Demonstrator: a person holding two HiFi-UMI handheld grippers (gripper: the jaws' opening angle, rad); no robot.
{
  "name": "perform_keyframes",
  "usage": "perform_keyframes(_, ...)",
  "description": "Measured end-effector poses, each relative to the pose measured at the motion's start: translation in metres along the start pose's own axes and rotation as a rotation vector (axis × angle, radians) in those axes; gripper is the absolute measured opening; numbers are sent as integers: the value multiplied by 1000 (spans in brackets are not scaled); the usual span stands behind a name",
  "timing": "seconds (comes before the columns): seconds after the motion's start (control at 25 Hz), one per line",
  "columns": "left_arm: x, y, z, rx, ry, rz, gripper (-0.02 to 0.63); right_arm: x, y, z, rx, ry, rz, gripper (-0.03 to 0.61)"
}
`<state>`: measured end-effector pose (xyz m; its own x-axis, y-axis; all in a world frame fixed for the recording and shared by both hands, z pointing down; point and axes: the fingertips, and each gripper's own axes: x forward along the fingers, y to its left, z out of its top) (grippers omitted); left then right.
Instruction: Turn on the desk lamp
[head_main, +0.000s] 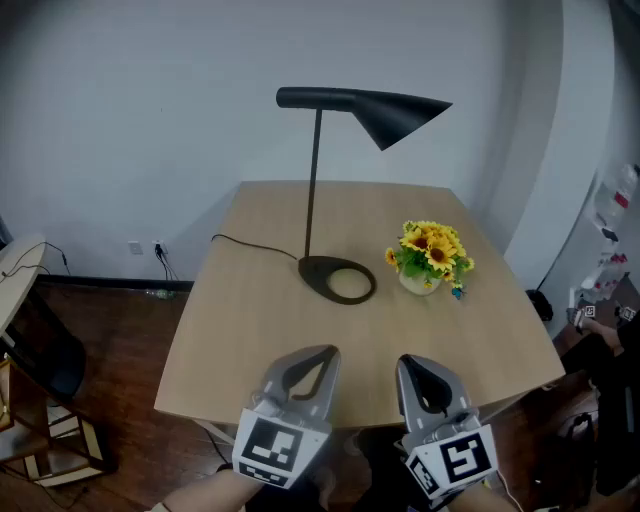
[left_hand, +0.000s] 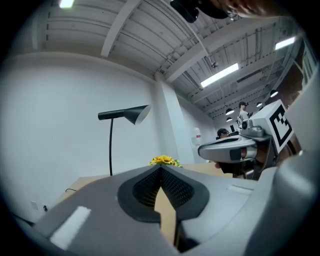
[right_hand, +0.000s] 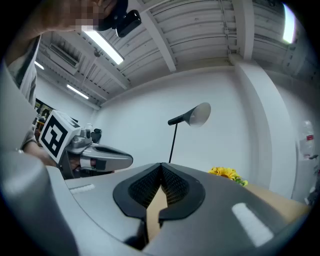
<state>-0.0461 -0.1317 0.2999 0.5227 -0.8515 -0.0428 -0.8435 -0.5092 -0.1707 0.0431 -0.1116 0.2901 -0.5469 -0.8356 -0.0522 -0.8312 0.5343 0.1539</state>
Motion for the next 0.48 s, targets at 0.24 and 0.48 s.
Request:
perform_keyframes(0.24,23,24,5,-3,10,39,-5,36,-20,17,-33,-18,-11,0)
perform_keyframes(0.48,49,49,7,8,28,72,-5,73,-36,16,16,-11,6,0)
